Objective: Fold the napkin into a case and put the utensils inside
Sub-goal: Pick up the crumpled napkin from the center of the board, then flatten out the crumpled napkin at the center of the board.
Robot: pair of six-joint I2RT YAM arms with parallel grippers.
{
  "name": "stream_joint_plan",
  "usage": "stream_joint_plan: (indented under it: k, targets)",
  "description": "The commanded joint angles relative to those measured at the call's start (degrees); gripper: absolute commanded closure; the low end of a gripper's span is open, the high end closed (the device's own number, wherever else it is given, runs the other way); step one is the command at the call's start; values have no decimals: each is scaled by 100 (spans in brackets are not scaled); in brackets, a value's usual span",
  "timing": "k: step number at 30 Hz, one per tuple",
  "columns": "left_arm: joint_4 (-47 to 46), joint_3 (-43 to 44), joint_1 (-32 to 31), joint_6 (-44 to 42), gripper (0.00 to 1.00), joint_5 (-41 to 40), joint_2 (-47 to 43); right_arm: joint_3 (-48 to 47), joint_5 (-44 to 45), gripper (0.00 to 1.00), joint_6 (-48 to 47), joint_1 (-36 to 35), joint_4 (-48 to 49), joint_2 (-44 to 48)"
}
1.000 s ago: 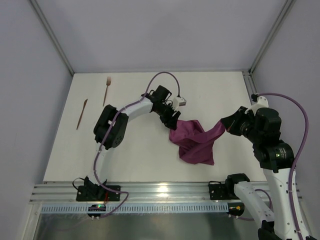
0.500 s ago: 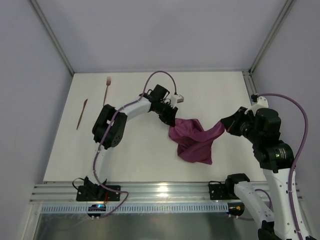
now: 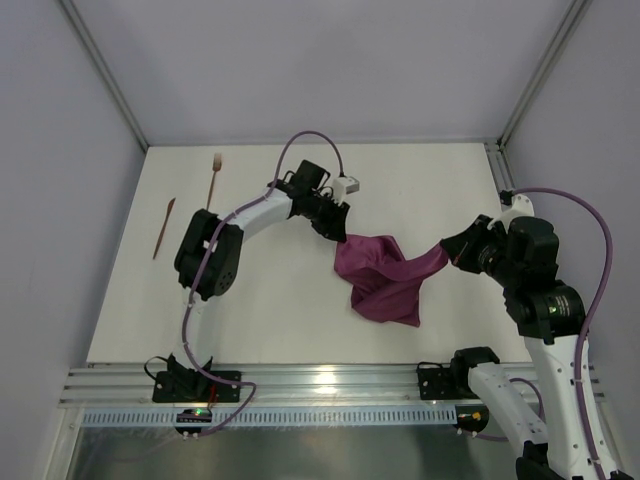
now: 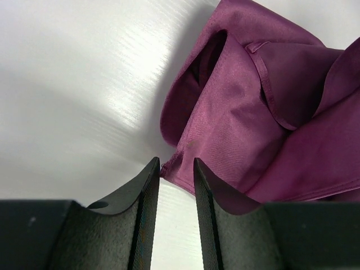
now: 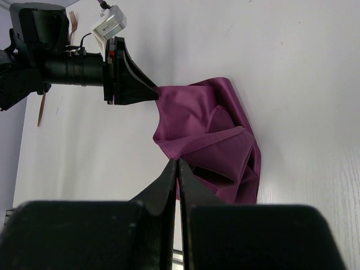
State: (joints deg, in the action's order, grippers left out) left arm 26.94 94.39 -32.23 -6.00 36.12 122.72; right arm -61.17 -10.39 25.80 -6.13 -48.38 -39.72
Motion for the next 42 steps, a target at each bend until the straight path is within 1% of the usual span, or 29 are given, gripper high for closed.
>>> stream_joint_plan:
  k: [1,3,5,6,7,8,12,14,16,18,19,20,21,22,23,24,26,27,28,30,31,34,35,36,39,42]
  targets:
    - [65,255,-3,2,68,-113,-2,-106,20,96,-23,24,153,44]
    - [101,317,-3,-24,69,-149,59,-106,20,96,-31,15,153,44]
    - [66,326,-3,-15,76,-140,103,-89,20,96,-31,24,153,35]
    - [40,334,-3,54,89,-123,103,-80,20,96,-31,16,171,35]
    - [13,335,-3,90,96,-123,95,-62,20,96,-23,24,180,26]
    - [-30,335,-3,134,100,-105,95,-45,20,96,-23,16,180,35]
    - [100,343,32,231,100,-35,-81,-18,11,96,-14,24,241,0]
    - [162,282,120,380,100,122,-395,17,-41,96,30,15,337,-79]
    - [180,90,435,511,100,220,-721,-18,-147,96,91,15,583,-315]
    - [372,36,716,547,100,238,-1283,-211,-331,96,127,24,882,-553]
    - [487,53,1031,547,100,229,-1485,-351,-367,96,127,16,961,-867]
    - [592,79,1200,478,100,212,-1696,-700,-384,96,118,15,1023,-1036]
    - [724,132,1367,399,100,150,-2116,-912,-385,96,101,15,1015,-1203]
    - [1021,176,1682,302,100,106,-2329,-1141,-393,96,92,15,1006,-1352]
    - [1180,272,1824,40,100,54,-2549,-1561,-419,96,92,15,989,-1571]
    - [1339,299,1947,-102,100,-173,-2986,-1730,-472,96,92,15,988,-1652]
    - [1761,291,2193,-374,100,-385,-3445,-2143,-551,96,127,15,936,-1714]
    - [1919,273,2255,-654,100,-482,-3900,-2232,-612,96,127,-2,901,-1688]
    - [2181,238,2291,-779,100,-674,-4131,-2329,-630,96,118,7,840,-1662]
    - [2394,89,2353,-1024,100,-860,-4605,-2514,-674,96,92,7,611,-1461]
    - [2482,36,2361,-1078,100,-1035,-5060,-2532,-727,96,83,-11,515,-1355]
    - [2860,-114,2370,-1254,100,-1229,-5695,-2444,-867,96,170,-2,190,-845]
    - [2991,-114,2370,-1298,100,-1352,-6037,-2339,-894,96,223,-2,-20,-713]
    - [3288,-44,2370,-1342,100,-1440,-6179,-2304,-912,96,232,-2,-135,-416]
    - [3782,158,2370,-1465,100,-1870,-6654,-2355,-912,96,215,-2,-663,-28]
    - [4186,719,2370,-1483,100,-2196,-6822,-2812,-815,96,206,-2,-1173,272]
